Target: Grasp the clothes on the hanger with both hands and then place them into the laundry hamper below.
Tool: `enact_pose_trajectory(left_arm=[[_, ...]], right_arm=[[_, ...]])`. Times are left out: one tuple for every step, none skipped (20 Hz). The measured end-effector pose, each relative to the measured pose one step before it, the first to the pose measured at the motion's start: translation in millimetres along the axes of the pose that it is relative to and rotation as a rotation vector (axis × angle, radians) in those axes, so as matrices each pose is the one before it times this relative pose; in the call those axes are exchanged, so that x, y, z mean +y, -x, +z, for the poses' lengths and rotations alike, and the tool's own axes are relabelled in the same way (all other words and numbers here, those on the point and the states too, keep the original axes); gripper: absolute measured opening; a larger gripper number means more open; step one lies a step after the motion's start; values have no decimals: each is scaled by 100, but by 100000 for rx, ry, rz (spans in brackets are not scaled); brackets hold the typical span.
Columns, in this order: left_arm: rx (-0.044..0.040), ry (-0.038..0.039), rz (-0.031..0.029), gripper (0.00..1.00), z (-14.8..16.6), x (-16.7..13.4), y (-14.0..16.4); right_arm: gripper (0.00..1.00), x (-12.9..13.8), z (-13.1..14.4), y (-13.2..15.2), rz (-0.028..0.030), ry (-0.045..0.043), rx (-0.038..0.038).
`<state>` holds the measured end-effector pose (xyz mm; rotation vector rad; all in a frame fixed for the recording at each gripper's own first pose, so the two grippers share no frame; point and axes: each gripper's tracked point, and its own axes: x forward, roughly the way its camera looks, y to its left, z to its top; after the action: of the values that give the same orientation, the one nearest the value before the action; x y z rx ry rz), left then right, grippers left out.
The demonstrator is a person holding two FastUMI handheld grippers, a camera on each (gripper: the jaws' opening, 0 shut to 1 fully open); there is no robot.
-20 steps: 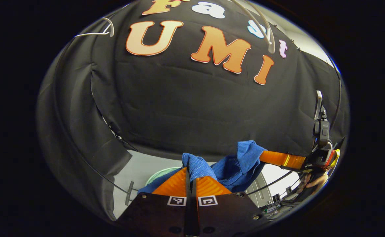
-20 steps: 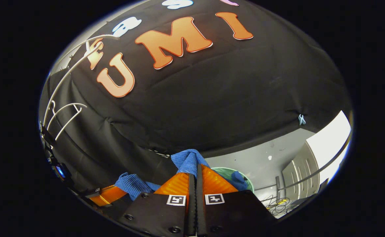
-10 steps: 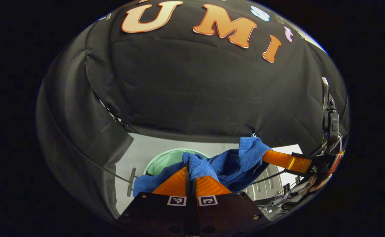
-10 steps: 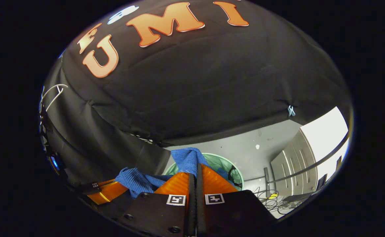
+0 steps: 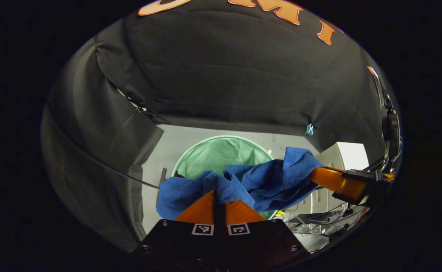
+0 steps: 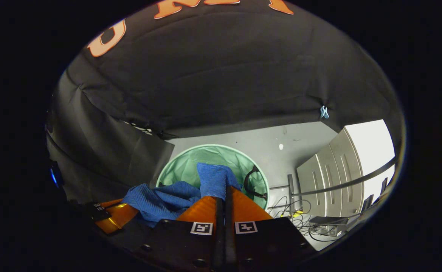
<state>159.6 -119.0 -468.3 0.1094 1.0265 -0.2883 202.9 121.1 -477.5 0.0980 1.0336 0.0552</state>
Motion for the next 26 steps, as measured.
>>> enact_pose_trajectory(left_arm=[[1207,255,866,0,-45,199,-342],[1314,546,672,0,-157,120,-537],[2116,453,699,0,-94,34,-351],[1674,334,621,0,-106,43,-357],[913,79,236,0,-134,-96,-72],[800,-709,797,0,-108,291,-220],[797,-1094,700,0,-193,224,-289],[714,-1156,385,0,-182,49,-250],[858,-708,604,0,-47,277,-107],[983,542,6,0,-282,-109,181],[969,1376,-263,1,-220,-116,153],[1111,1365,143,2,-320,-128,-72],[942,1657,42,4,-343,79,-27],[864,1373,-210,7,-629,102,-329],[662,1206,-437,11,-348,15,-78],[829,1001,-145,11,-254,69,142],[304,960,81,13,-220,180,-164],[-447,790,225,26,95,450,323],[-832,331,648,31,172,330,27],[-865,-28,163,39,151,-181,192],[-1220,-111,-175,47,341,-81,308],[-1118,-217,616,56,64,252,40],[-685,84,13,64,164,186,295],[-362,206,110,60,20,61,278],[-215,347,152,60,-41,37,233],[-253,239,180,60,-283,92,150]], right_arm=[[8,6,-319,-269,-819,1399,991],[8,73,-355,-288,-596,1006,545],[8,-145,-353,-287,-1211,728,180],[8,-160,-278,-343,-1436,443,398],[8,-255,-628,-387,-1158,79,944],[8,-80,-450,-372,-974,-195,1219],[8,-155,-456,-330,-817,-289,1177],[8,-100,-365,-301,-1046,-310,1065],[8,-91,-545,-161,-323,-348,1620],[8,54,-260,-89,-67,-107,752],[10,-141,-202,-161,-445,256,171],[10,-85,-179,-21,-644,655,329],[10,111,-234,-102,452,202,237],[13,128,18,-37,724,-213,-442],[5,-28,62,142,220,-341,-699],[5,120,236,124,363,-438,-347],[29,231,4,217,604,-293,-128],[29,200,202,301,-30,179,-362],[43,-196,50,90,-37,382,-549],[47,-317,-35,51,-699,473,-457],[47,33,93,38,504,-263,-239],[51,245,-359,-24,-99,-44,180],[55,271,-318,427,679,-118,136],[69,100,-270,61,-9,-5,-45],[69,-218,-242,129,-30,37,-113],[69,-101,-118,208,-180,-95,-159]])
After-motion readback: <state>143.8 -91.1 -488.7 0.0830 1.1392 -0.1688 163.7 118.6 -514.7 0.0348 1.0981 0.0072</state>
